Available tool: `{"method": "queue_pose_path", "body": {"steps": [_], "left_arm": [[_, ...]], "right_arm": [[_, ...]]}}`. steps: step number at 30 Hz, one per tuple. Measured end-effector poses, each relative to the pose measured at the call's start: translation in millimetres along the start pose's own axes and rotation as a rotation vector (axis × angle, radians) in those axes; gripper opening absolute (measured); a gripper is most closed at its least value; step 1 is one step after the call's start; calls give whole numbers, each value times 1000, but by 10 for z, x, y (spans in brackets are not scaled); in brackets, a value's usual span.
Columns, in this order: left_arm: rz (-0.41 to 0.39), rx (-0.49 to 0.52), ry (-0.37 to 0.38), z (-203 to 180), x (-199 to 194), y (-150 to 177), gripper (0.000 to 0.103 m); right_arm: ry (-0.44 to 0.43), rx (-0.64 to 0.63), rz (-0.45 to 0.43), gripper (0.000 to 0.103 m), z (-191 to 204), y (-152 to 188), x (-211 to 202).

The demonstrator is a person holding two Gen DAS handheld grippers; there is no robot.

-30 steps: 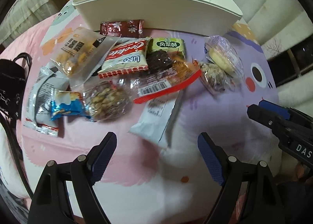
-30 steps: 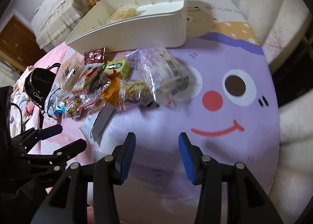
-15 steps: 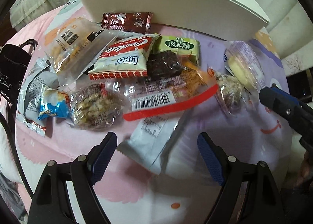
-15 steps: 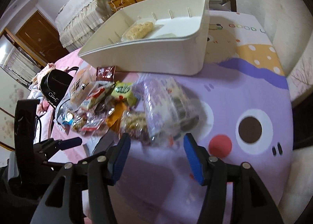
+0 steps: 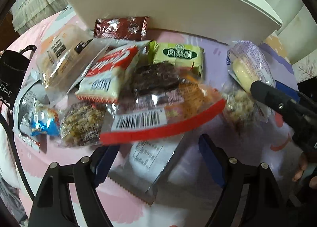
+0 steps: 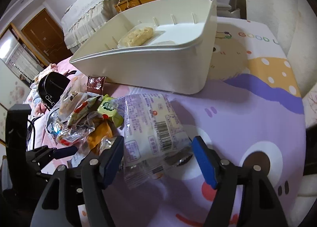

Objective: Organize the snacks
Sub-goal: 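Grasp the clear white-labelled bag with the right gripper while the left grasps the orange-wrapped bar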

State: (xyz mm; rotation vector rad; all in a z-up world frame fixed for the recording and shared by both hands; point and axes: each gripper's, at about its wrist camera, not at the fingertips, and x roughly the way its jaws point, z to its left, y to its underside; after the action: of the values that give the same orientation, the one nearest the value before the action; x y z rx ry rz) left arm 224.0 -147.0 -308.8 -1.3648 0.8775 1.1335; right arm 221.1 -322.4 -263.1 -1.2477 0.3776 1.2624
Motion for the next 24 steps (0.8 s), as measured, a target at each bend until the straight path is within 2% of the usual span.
{"method": "queue_pose_path", "body": {"steps": [2,5,7,8,15,19,24], "left_arm": [[-9,1,0,-50,16,-33,78],[-26,13,5,-116,22,-89,67],[-34,34,10,-167,11,-90,52],[-39,48,16,-165,15,-113,49],[-46,52,30,-231,-44,-118,39],[-51,61,50,-202,-100,-69,33],[-59,58,74,-162,-164,-25,31]], "right_arm": [[1,-15,-1,71,6,-5,29],[-7,-28,-11,72,12,-20,68],[-11,-34,-14,72,15,-14,95],[-15,-35,-17,72,16,-14,102],[-16,-37,-14,72,44,-19,118],[-8,-51,-1,66,60,-19,114],[-2,-40,13,62,63,-1,69]]}}
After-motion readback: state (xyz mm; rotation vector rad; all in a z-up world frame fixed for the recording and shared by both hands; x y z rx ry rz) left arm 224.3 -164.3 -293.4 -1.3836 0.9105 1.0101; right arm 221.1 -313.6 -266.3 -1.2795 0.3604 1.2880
